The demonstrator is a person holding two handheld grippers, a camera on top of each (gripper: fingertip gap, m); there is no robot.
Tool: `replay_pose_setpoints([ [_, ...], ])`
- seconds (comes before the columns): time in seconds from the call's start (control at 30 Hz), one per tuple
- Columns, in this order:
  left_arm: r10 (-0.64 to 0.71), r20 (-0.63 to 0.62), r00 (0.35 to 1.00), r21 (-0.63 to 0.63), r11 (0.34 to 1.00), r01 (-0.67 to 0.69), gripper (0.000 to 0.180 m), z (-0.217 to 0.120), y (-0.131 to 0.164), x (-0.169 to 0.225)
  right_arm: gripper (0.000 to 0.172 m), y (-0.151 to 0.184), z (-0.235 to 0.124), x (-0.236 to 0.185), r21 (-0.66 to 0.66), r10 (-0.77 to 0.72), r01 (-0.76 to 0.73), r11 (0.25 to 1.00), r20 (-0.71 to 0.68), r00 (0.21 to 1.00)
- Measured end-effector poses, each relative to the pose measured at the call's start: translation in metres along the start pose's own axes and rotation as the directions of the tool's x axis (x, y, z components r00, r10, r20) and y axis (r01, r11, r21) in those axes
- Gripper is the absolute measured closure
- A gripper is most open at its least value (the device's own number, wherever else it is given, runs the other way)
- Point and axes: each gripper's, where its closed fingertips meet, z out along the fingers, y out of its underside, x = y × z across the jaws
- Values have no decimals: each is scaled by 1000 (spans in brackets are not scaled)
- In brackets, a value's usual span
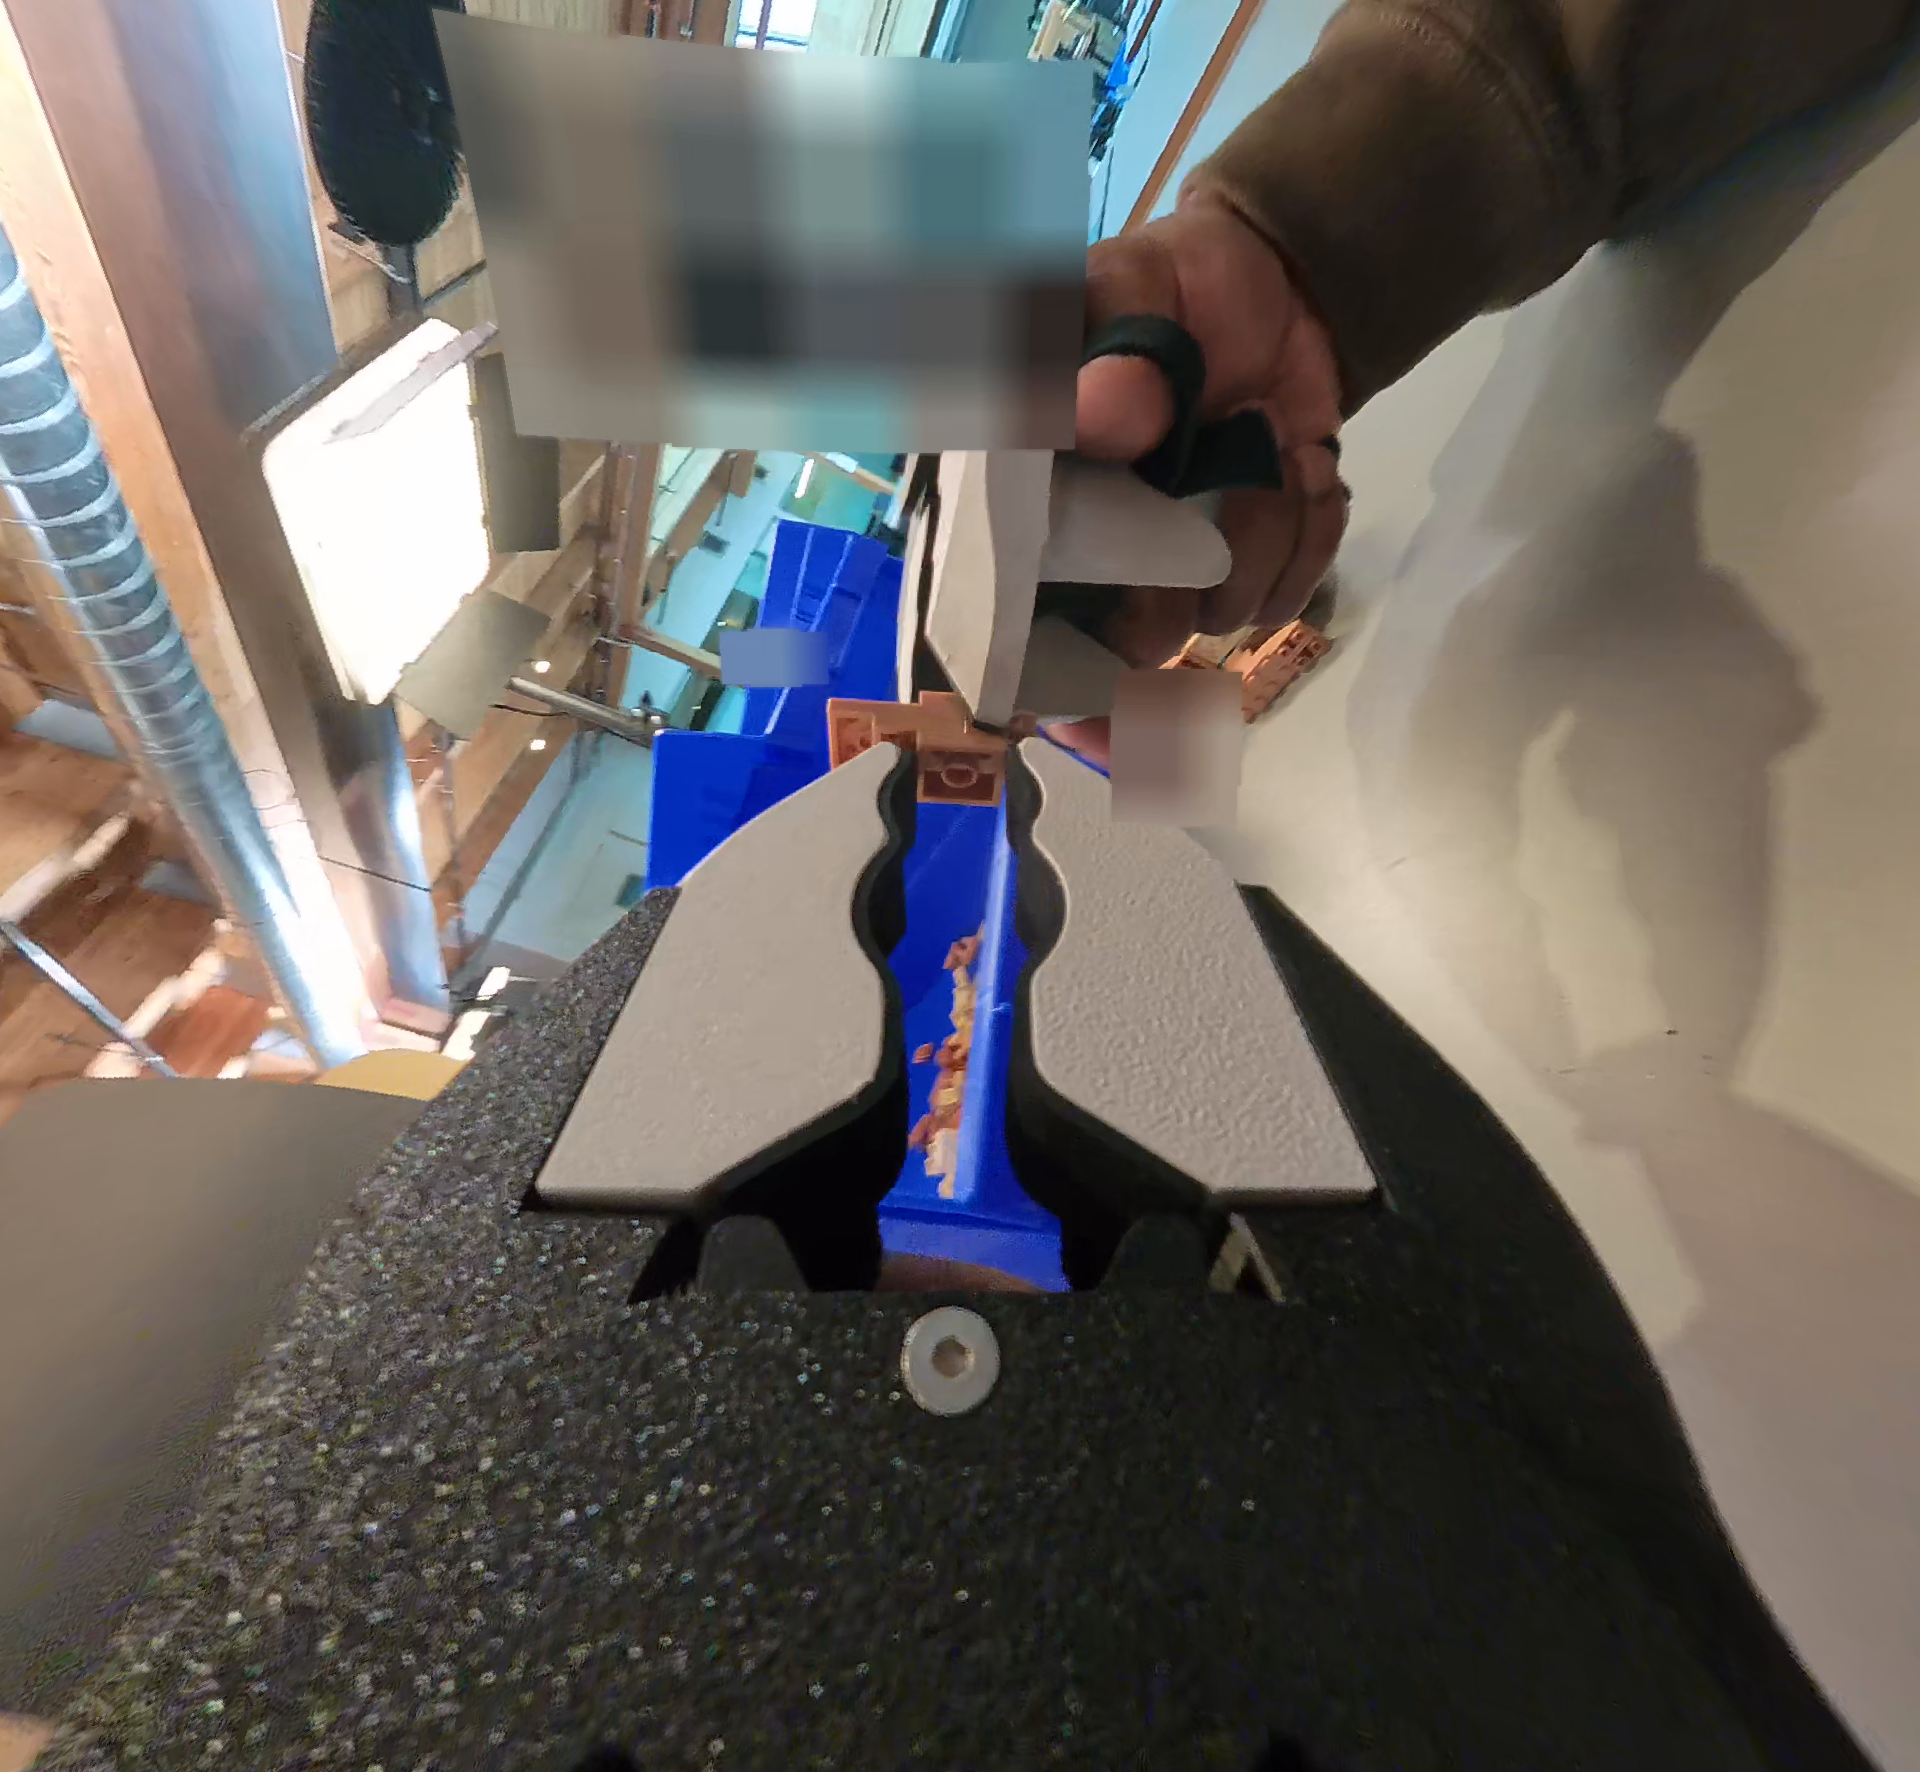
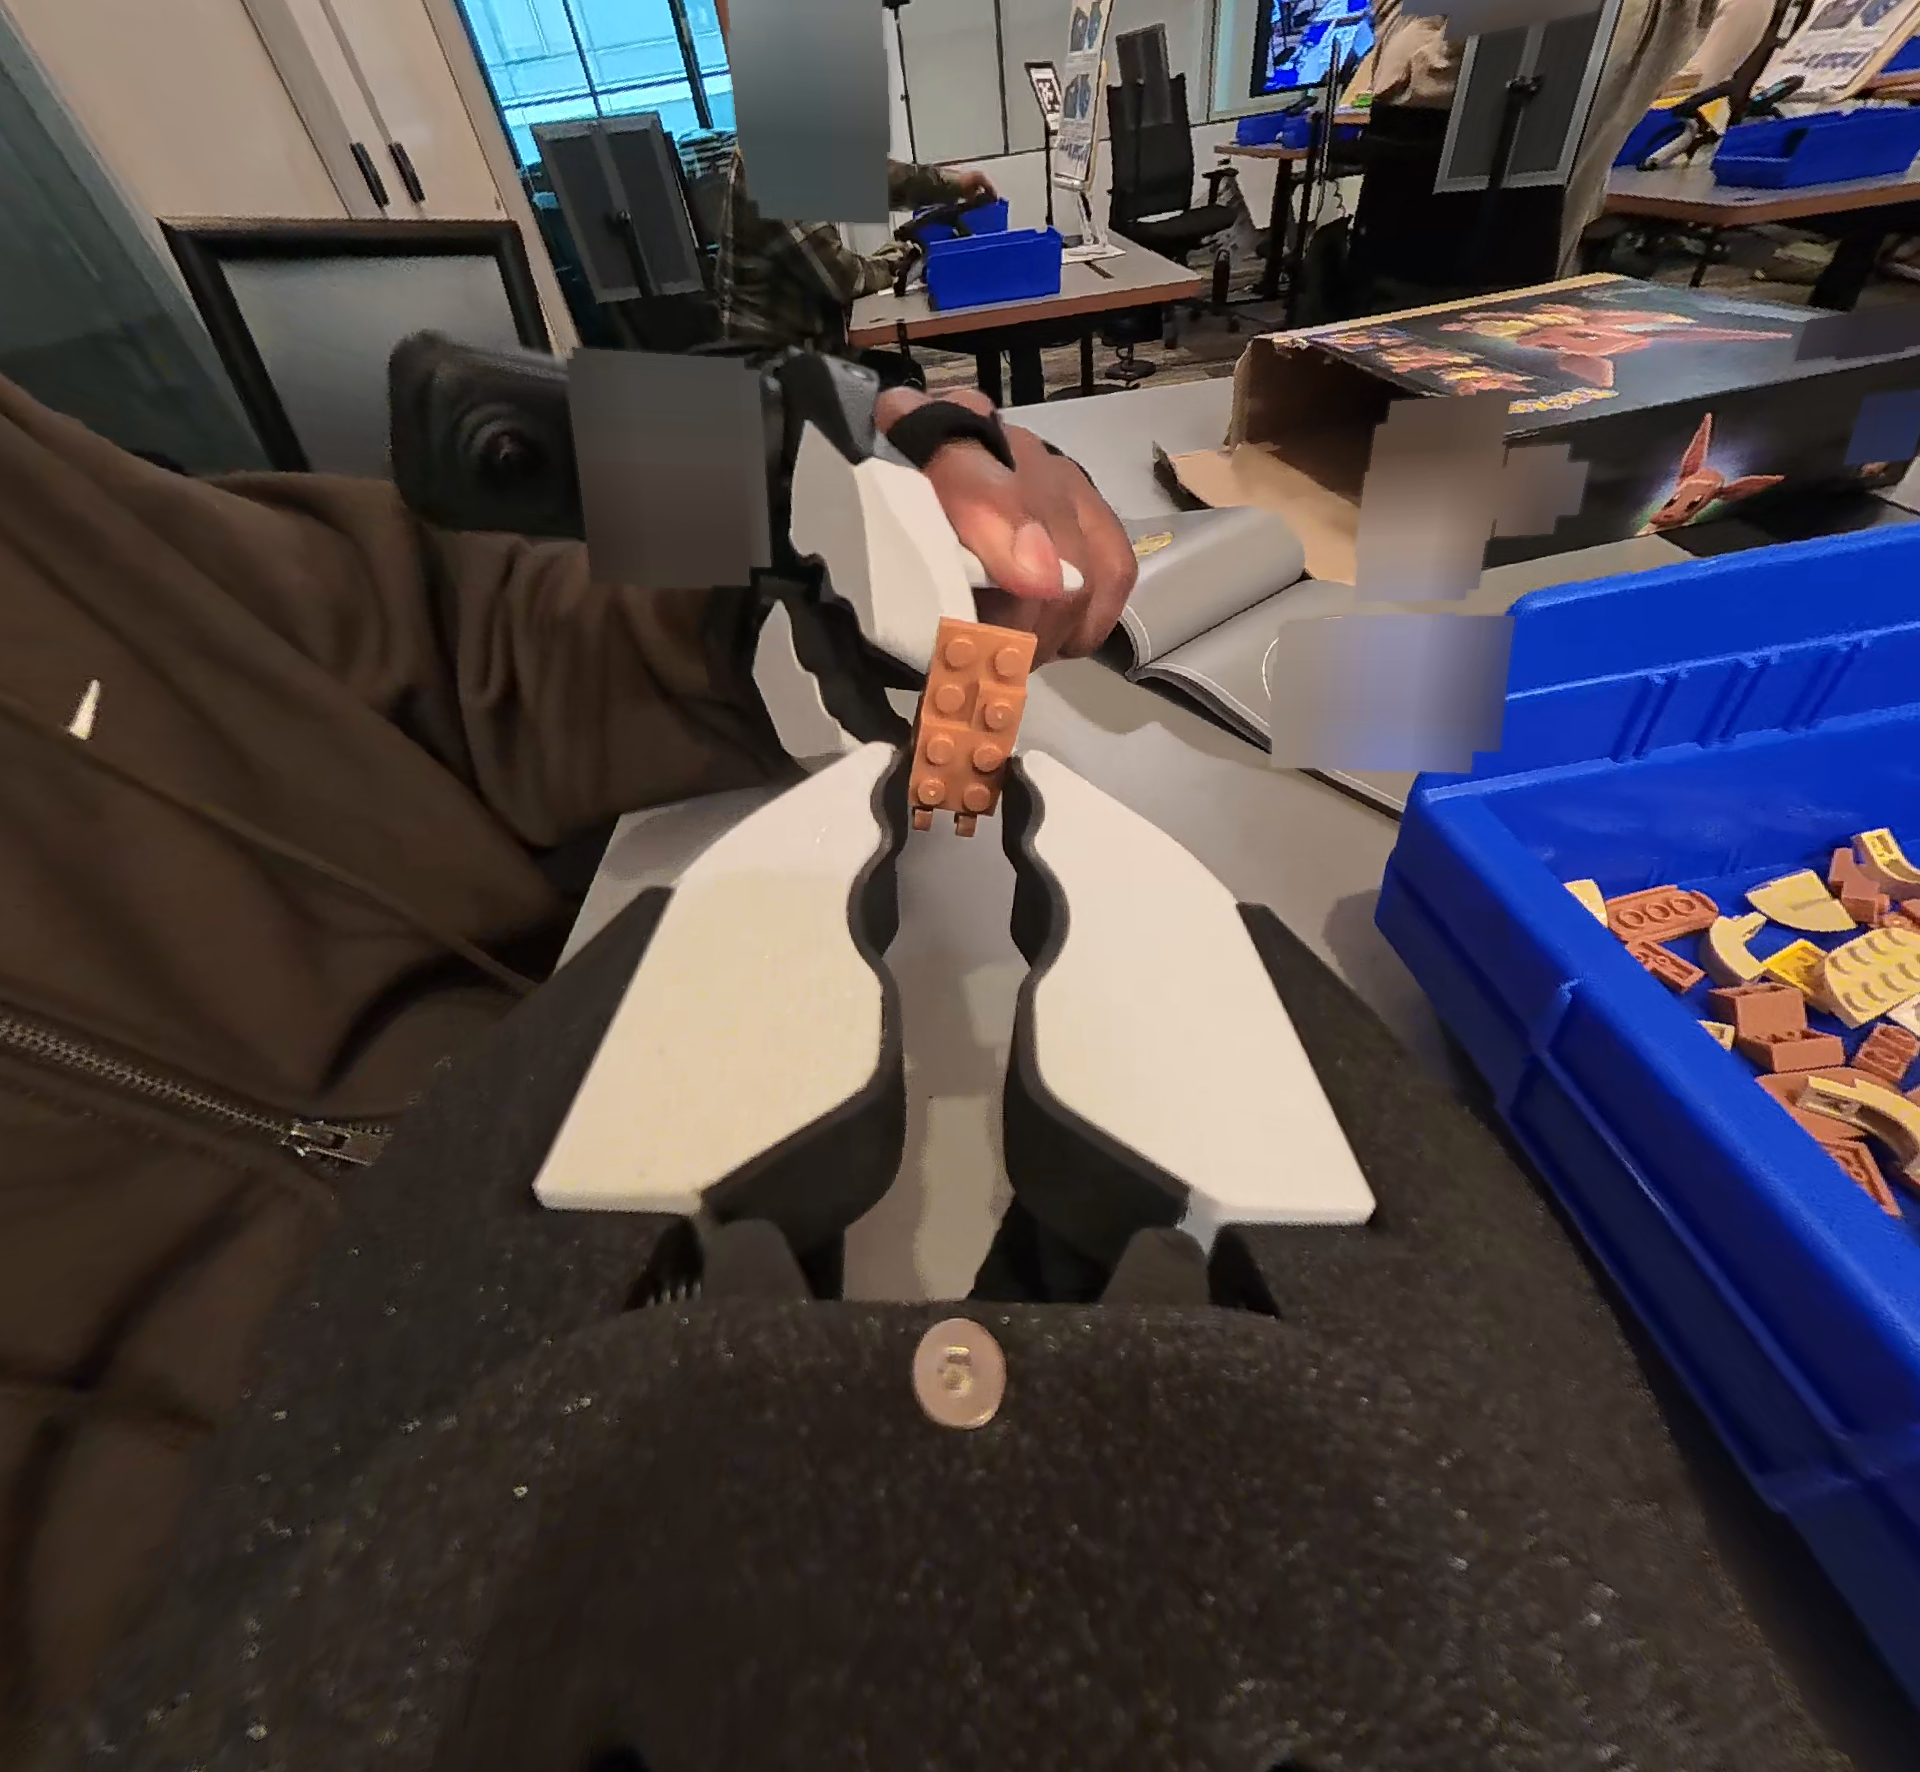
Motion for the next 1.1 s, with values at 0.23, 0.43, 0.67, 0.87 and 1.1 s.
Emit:
replay_pose_setpoints([
  [0.23, -399, -106, 911, 114, 905, 410, 168, -10, -6, -13, 155, -4, -3, 3, -17, -183, 182, 983, -97, 978],
  [0.43, -640, -211, 738, 132, 730, 671, 159, -11, -8, -20, 155, -4, 1, 1, -27, -251, 250, 968, -115, 961],
  [0.67, -666, -255, 701, 78, 709, 701, 158, -2, -5, -3, 155, 2, 6, 0, -64, -306, 300, 952, -127, 944],
  [0.87, -650, -284, 705, 89, 714, 695, 163, -5, -5, -1, 155, 4, 9, -2, -78, -329, 322, 944, -120, 937],
  [1.1, -588, -340, 734, 107, 752, 651, 163, -12, -9, 7, 155, 9, 11, -11, -71, -220, 218, 973, -16, 975],
])
